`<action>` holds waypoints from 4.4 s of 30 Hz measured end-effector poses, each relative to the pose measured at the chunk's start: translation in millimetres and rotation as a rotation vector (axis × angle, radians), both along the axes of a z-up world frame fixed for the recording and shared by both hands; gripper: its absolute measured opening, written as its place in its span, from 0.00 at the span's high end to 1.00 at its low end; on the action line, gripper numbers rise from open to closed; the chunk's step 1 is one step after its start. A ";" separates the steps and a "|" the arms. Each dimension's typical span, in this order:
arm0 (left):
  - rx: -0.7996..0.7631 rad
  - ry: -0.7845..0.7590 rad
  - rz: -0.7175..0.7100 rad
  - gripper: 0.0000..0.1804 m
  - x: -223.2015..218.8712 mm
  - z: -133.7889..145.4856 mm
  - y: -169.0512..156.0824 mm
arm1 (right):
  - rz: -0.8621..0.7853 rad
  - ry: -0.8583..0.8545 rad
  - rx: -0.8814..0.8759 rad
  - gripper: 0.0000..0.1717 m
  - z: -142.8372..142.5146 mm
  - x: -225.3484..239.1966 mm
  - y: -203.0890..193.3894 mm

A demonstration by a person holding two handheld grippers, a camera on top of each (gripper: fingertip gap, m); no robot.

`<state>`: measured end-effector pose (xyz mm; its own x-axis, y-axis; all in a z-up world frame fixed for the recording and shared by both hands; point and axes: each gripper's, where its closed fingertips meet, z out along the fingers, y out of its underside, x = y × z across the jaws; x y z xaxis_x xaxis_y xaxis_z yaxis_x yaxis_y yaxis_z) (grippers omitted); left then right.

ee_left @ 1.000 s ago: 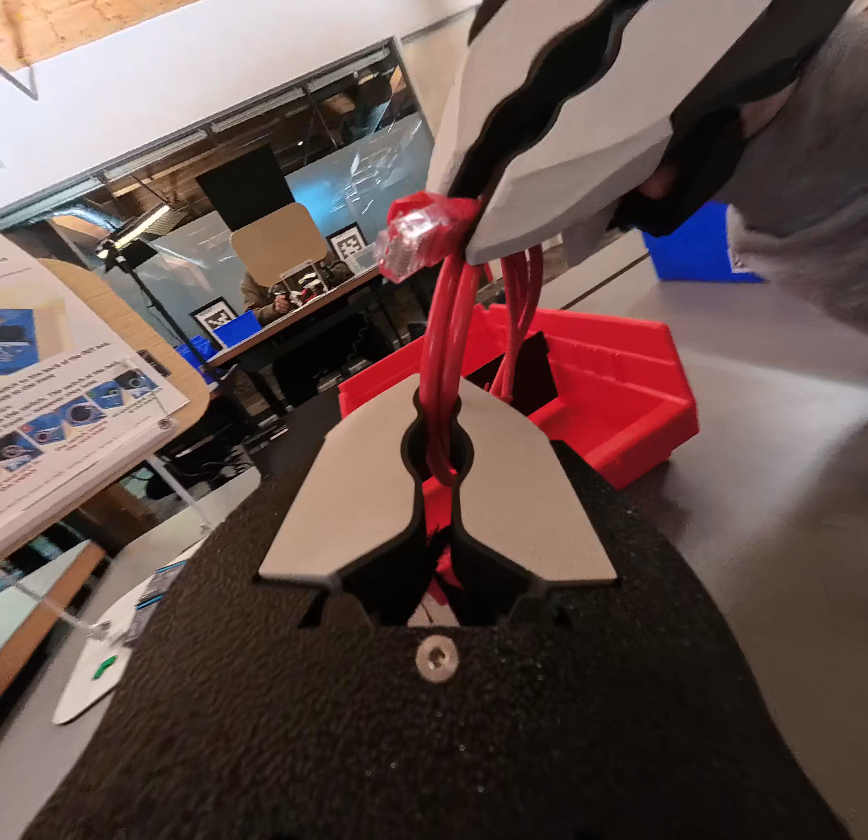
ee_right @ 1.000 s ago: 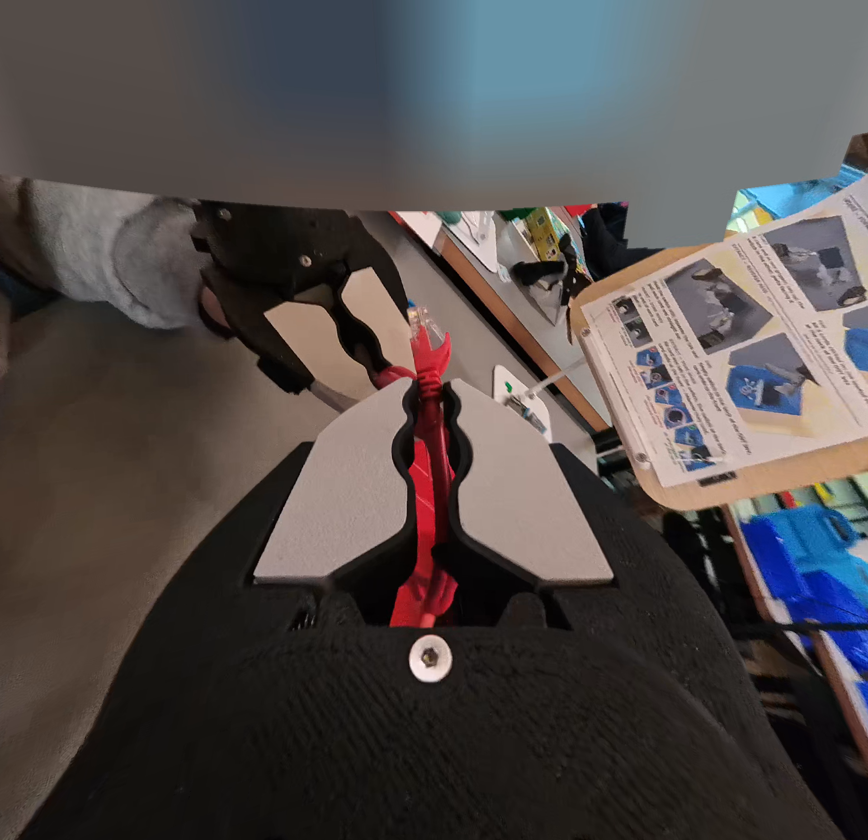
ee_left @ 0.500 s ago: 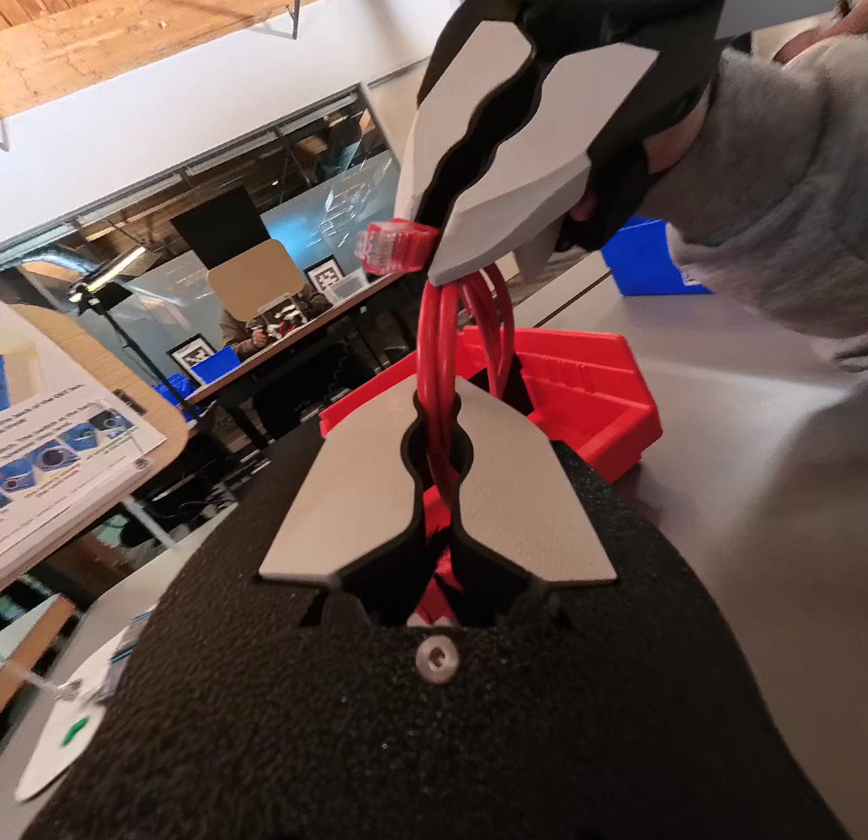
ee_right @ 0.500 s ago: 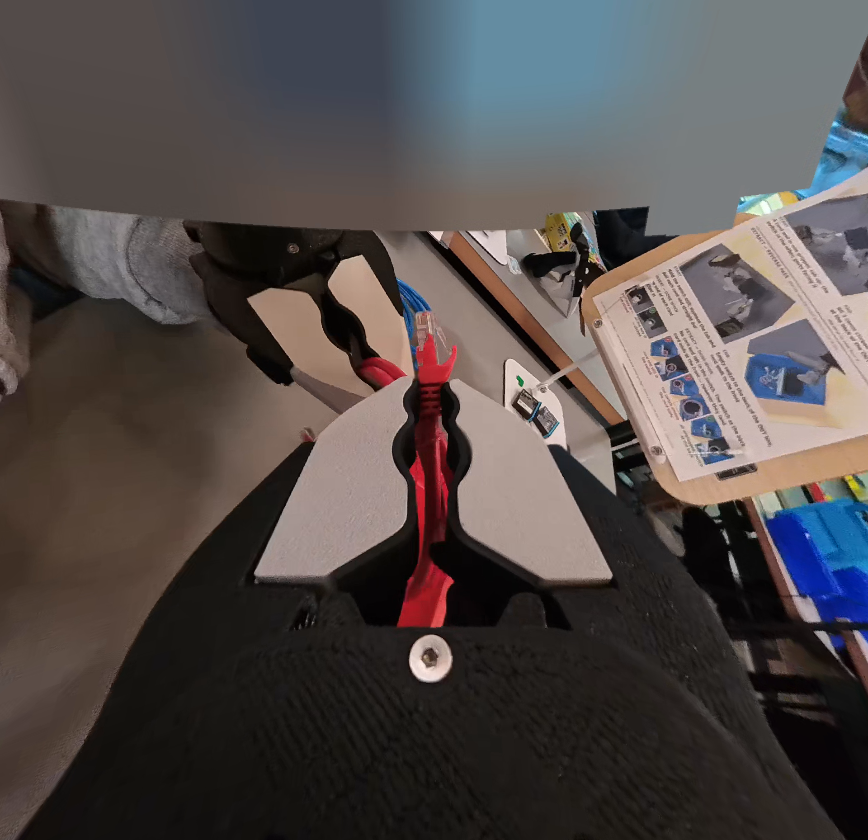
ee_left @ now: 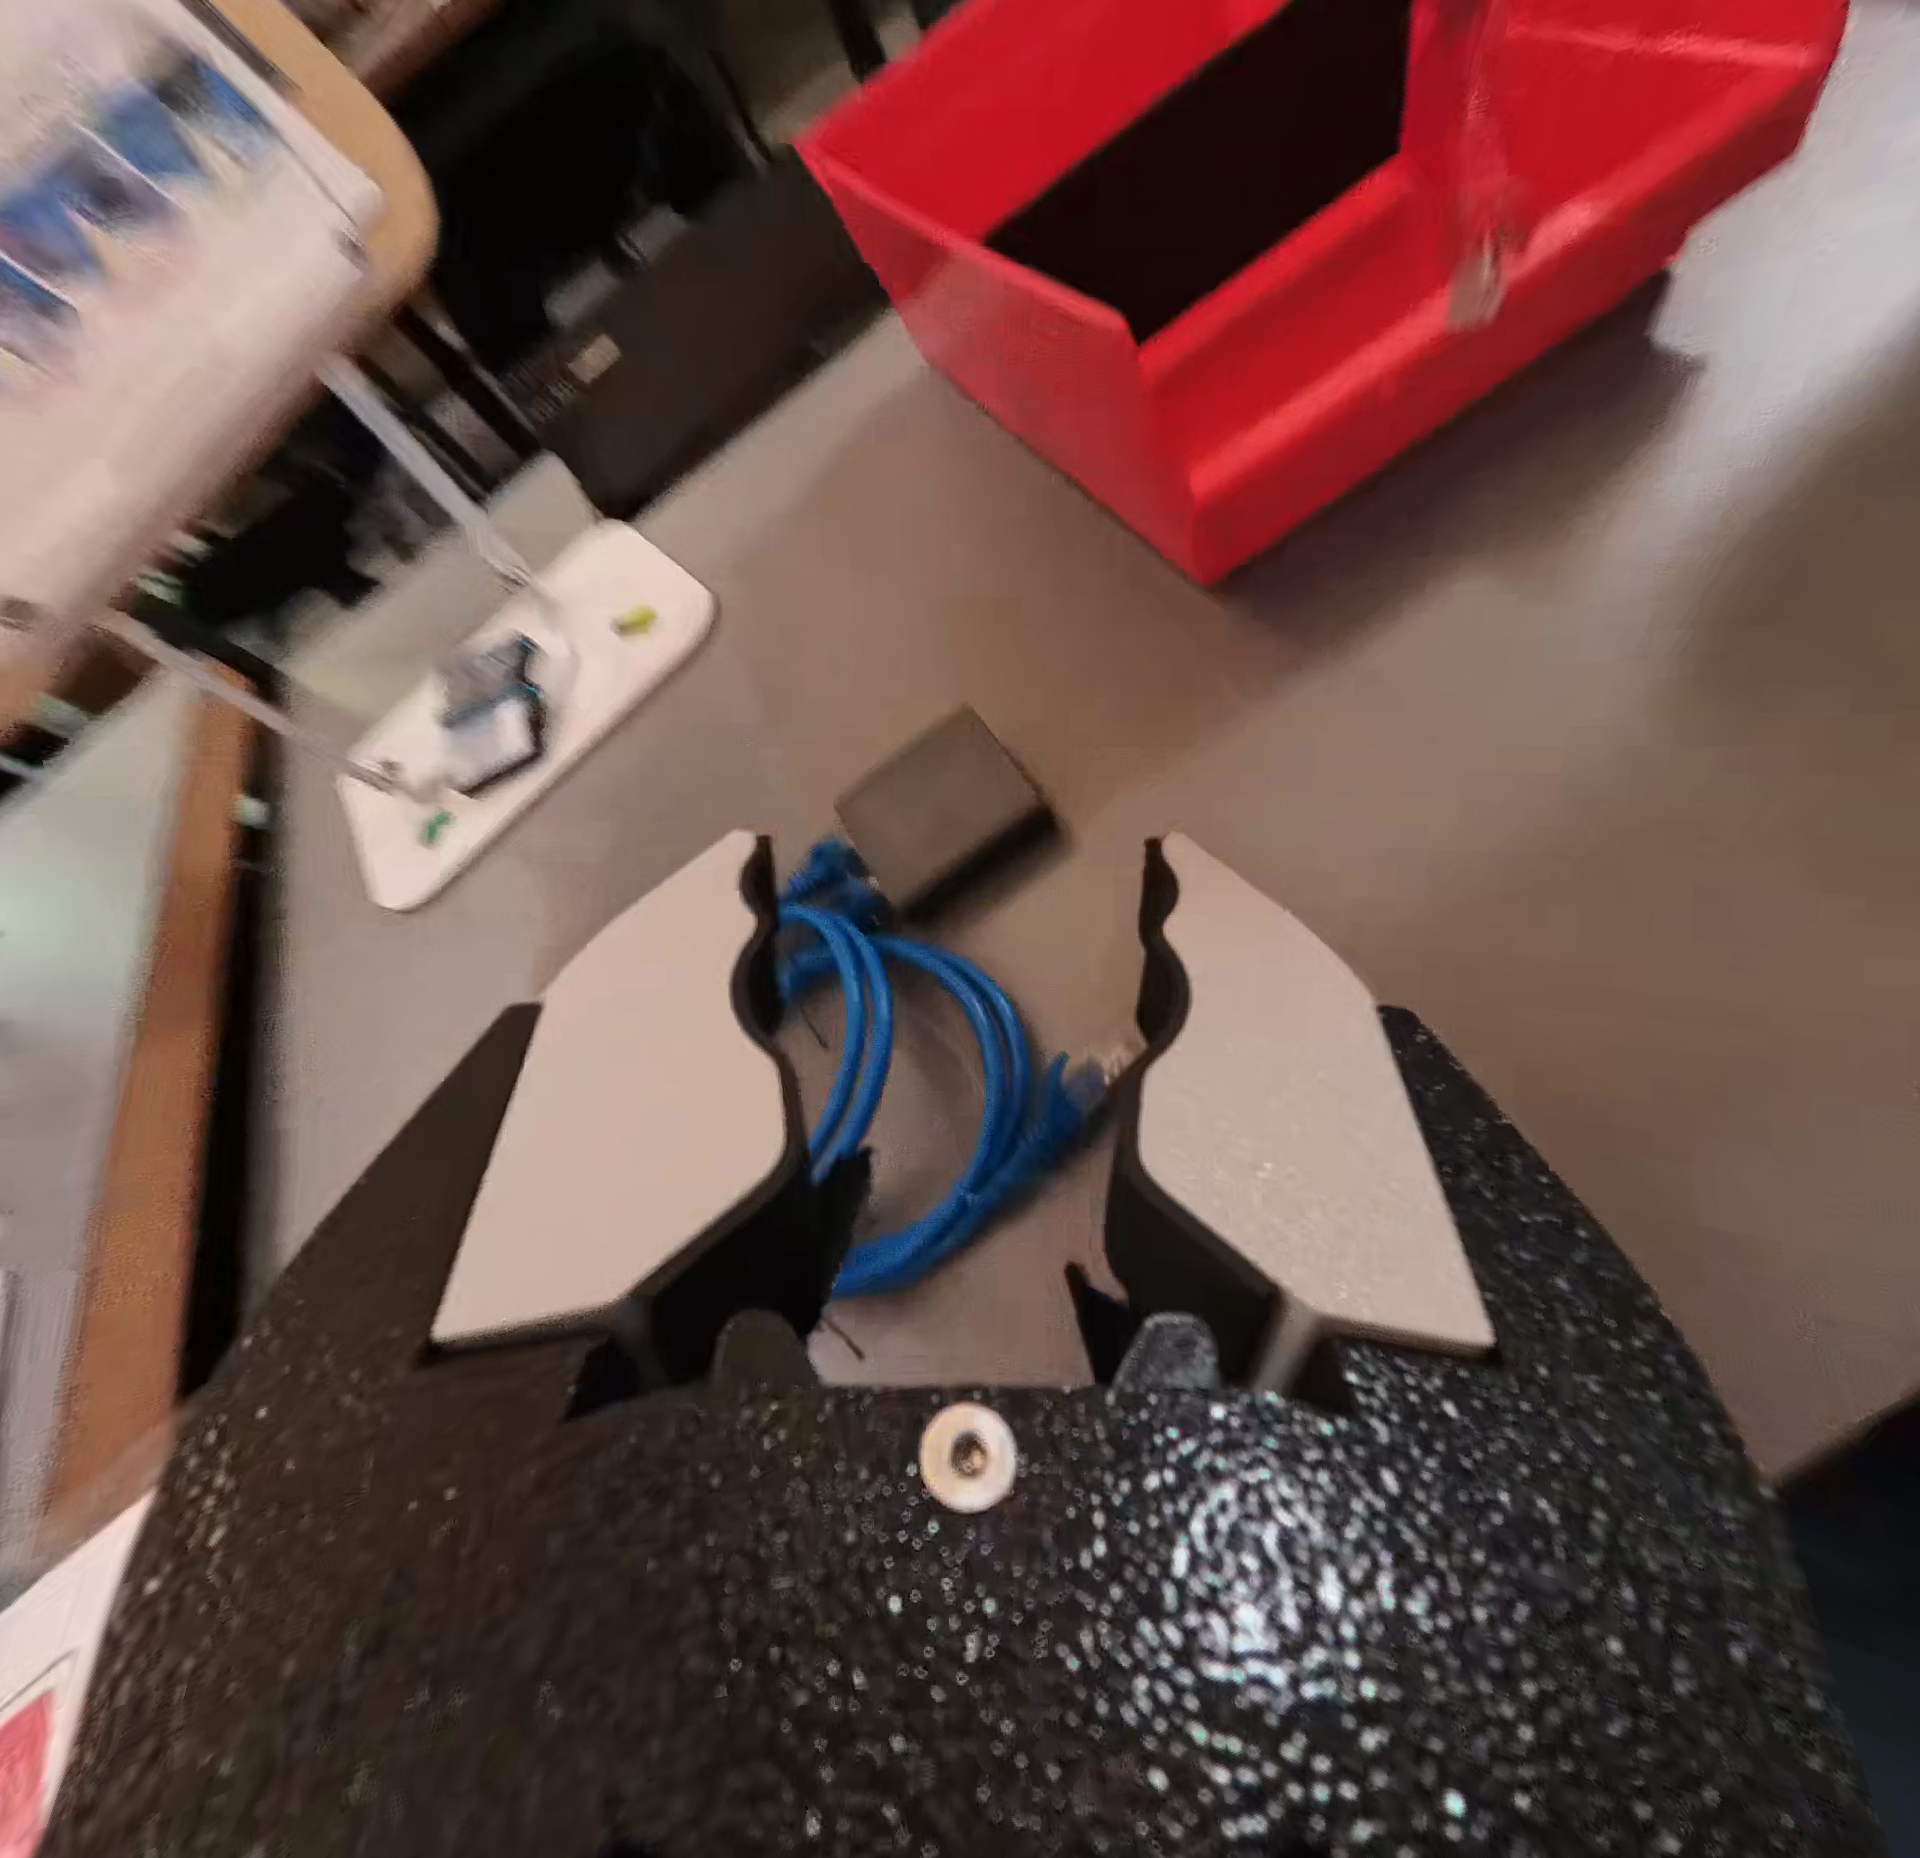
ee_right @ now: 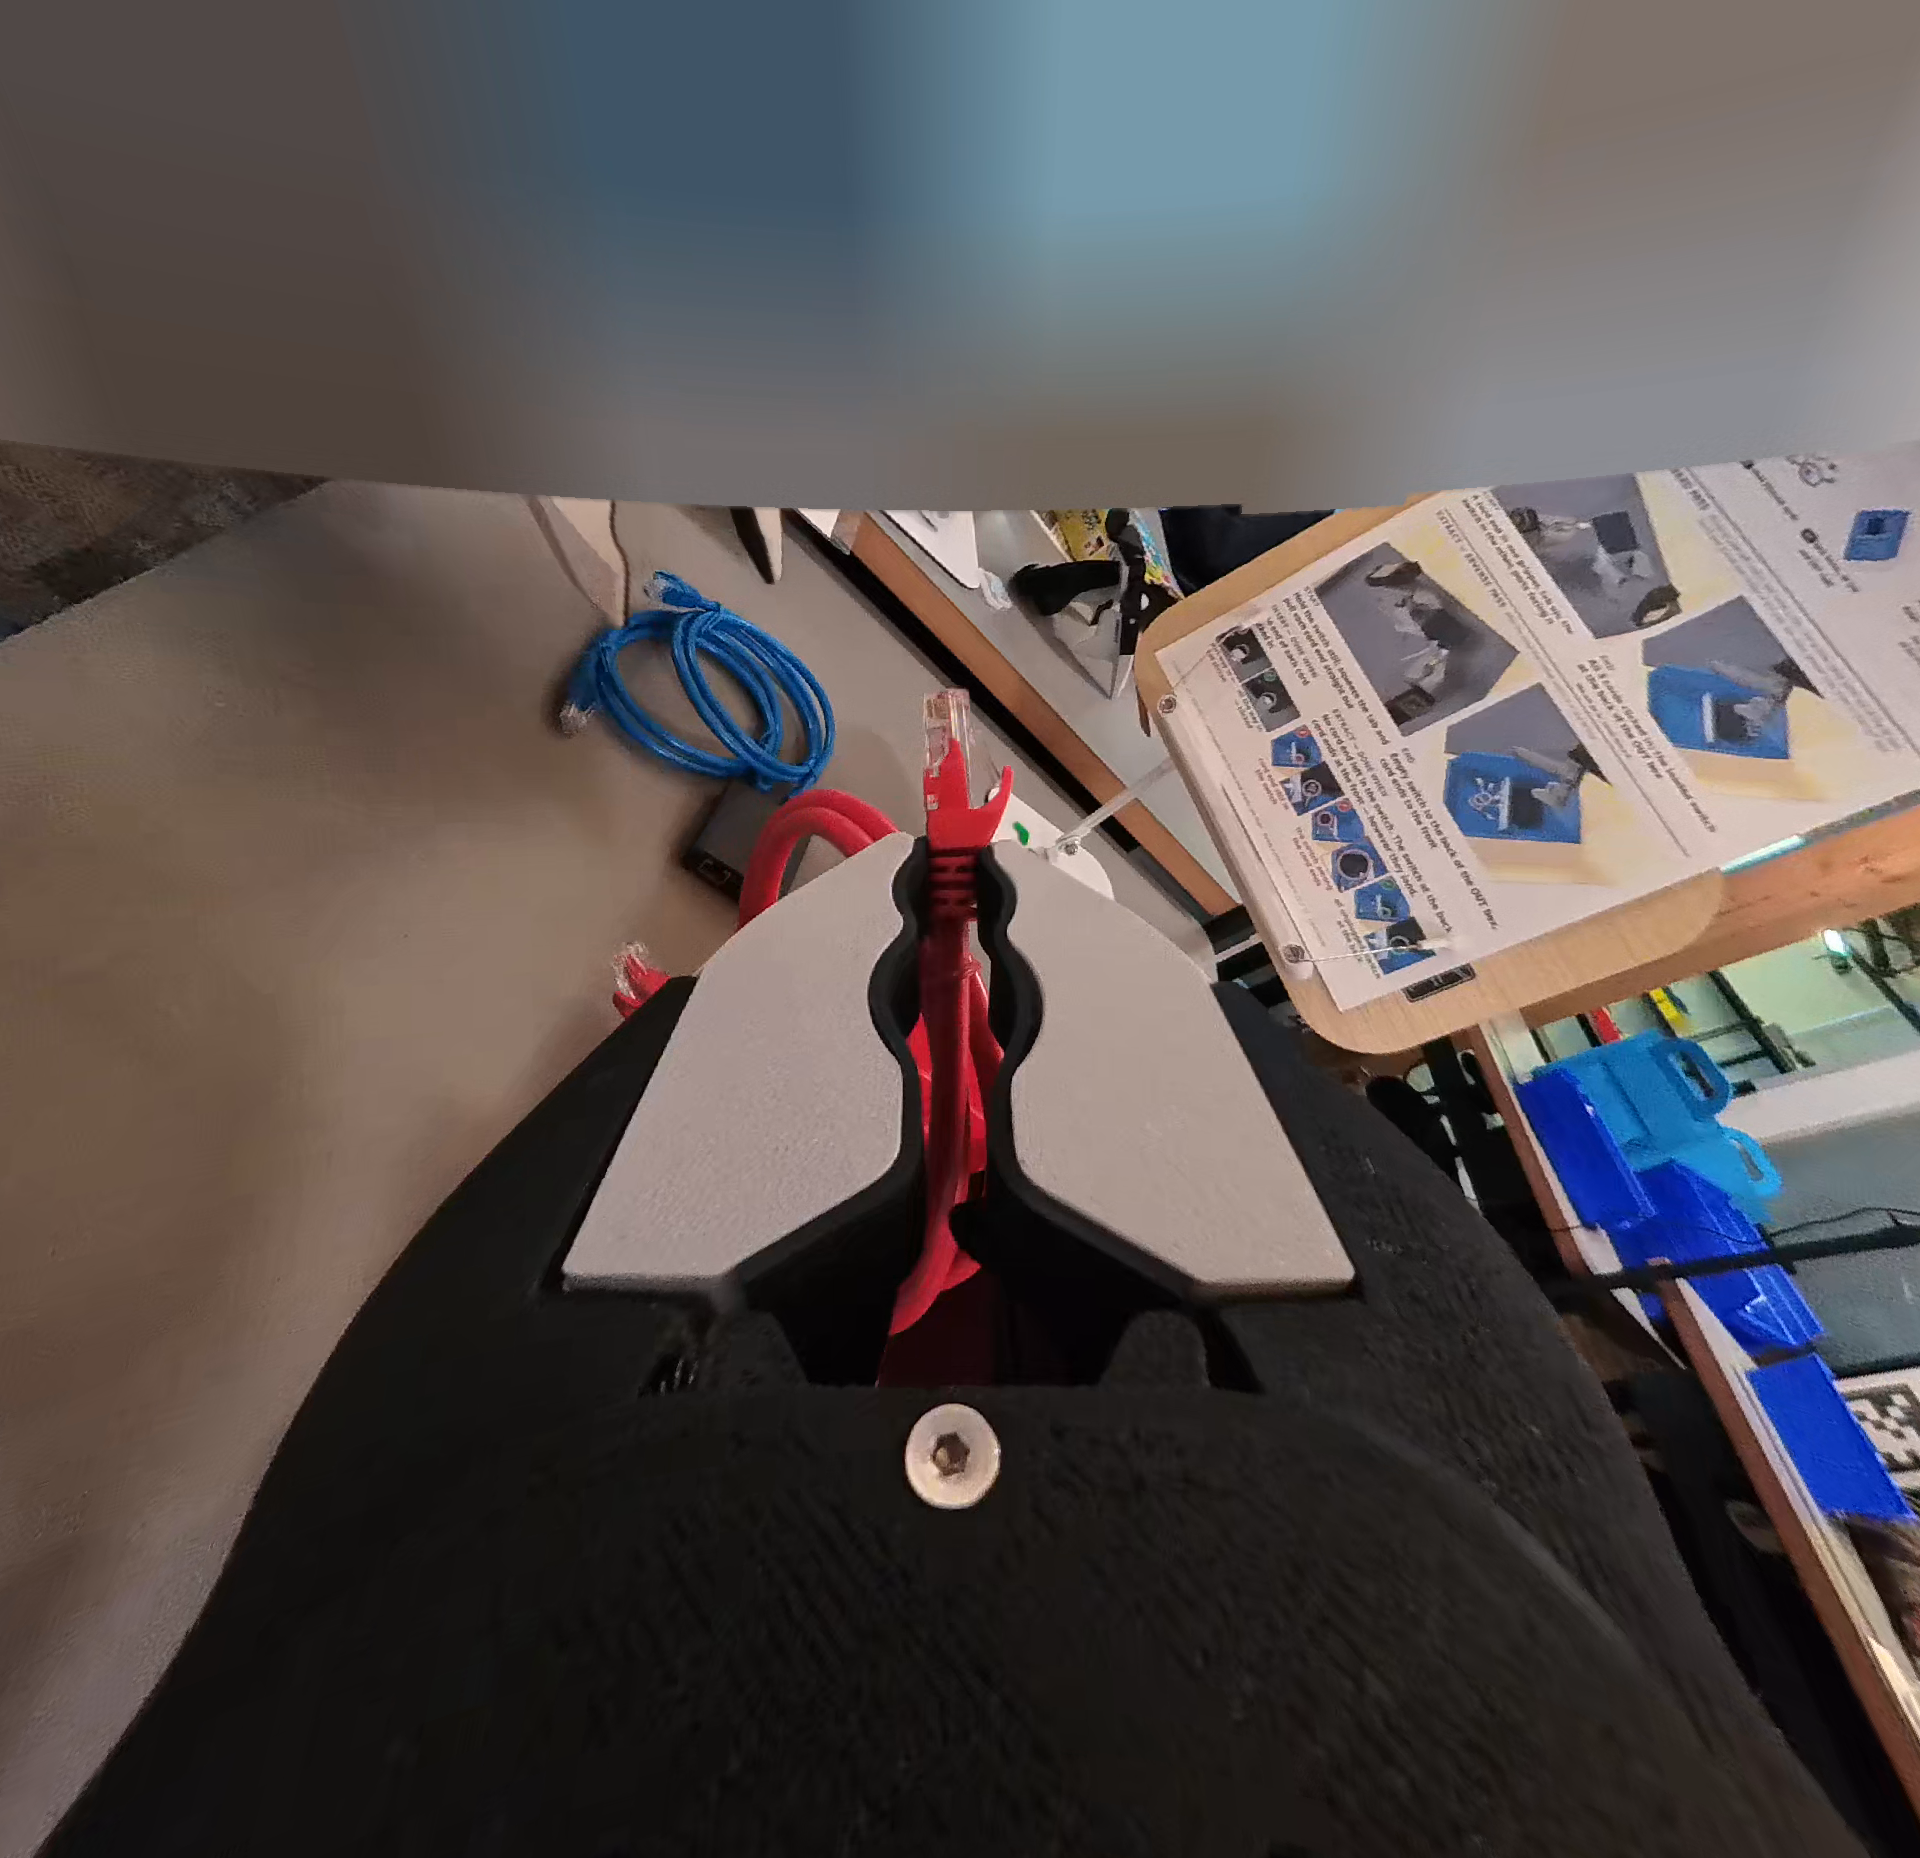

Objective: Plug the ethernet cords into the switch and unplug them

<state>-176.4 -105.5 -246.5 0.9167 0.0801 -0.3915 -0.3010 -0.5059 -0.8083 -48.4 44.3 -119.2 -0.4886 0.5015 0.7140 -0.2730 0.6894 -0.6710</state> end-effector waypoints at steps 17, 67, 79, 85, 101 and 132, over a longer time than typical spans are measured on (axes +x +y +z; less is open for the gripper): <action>-0.960 0.174 -0.587 0.43 -59.3 -102.2 66.7 | -0.067 0.064 -0.021 0.96 21.8 12.9 23.9; 0.173 -0.301 0.008 0.67 51.5 40.4 74.3 | 0.171 0.754 1.528 0.96 -30.0 -56.1 -63.8; 0.161 -0.440 -0.131 0.67 77.6 29.8 77.9 | 0.431 0.744 1.660 0.96 -40.9 -43.0 -70.6; 0.156 -0.435 -0.142 0.67 78.8 25.4 80.0 | 0.449 0.739 1.674 0.96 -48.6 -45.6 -73.4; 0.182 -0.512 -0.123 0.67 73.0 24.7 84.2 | 0.332 0.700 1.685 0.96 -49.4 -55.0 -68.7; 0.200 -0.513 -0.091 0.67 62.1 26.5 82.8 | 0.192 0.595 1.510 0.96 -56.4 -67.2 -62.4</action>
